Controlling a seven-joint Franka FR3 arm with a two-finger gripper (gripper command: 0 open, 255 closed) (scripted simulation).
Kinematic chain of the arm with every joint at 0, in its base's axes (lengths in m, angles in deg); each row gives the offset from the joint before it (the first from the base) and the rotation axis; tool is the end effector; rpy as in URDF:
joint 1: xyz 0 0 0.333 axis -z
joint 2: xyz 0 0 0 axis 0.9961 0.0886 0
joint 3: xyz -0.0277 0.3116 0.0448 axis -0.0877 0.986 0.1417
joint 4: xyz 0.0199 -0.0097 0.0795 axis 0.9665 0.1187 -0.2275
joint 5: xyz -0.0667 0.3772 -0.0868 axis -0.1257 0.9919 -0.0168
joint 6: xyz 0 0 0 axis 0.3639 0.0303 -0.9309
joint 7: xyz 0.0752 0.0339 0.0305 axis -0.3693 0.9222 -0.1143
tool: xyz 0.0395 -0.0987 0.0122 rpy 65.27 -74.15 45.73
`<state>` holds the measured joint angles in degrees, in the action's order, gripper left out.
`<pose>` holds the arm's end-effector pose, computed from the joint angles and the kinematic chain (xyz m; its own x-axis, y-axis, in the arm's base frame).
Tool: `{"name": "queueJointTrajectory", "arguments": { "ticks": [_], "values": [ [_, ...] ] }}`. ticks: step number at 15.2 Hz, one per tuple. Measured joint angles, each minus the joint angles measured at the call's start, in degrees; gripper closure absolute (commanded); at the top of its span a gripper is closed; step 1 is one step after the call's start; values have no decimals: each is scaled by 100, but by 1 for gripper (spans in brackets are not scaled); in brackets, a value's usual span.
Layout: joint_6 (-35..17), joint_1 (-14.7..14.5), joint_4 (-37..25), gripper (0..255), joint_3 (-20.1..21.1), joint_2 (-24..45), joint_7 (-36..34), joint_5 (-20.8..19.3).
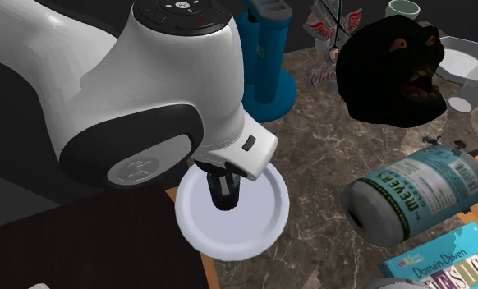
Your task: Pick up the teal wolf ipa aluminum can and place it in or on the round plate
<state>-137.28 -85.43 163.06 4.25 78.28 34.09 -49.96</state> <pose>0.3989 0.1254 0.2577 0.9902 -0.1364 0.0314 -0.1350 -0.9899 -0.0432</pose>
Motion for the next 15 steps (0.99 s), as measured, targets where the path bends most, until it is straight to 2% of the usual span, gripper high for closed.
{"name": "queueJointTrajectory", "arguments": {
  "ticks": [4, 9, 15],
  "values": [
    [0, 0, 0, 0, 0, 0, 0, 0],
    [803, -51, -114, 0, -56, -713, 173, 235],
    [914, -62, -110, 0, -72, -819, 200, 268]
  ]
}}
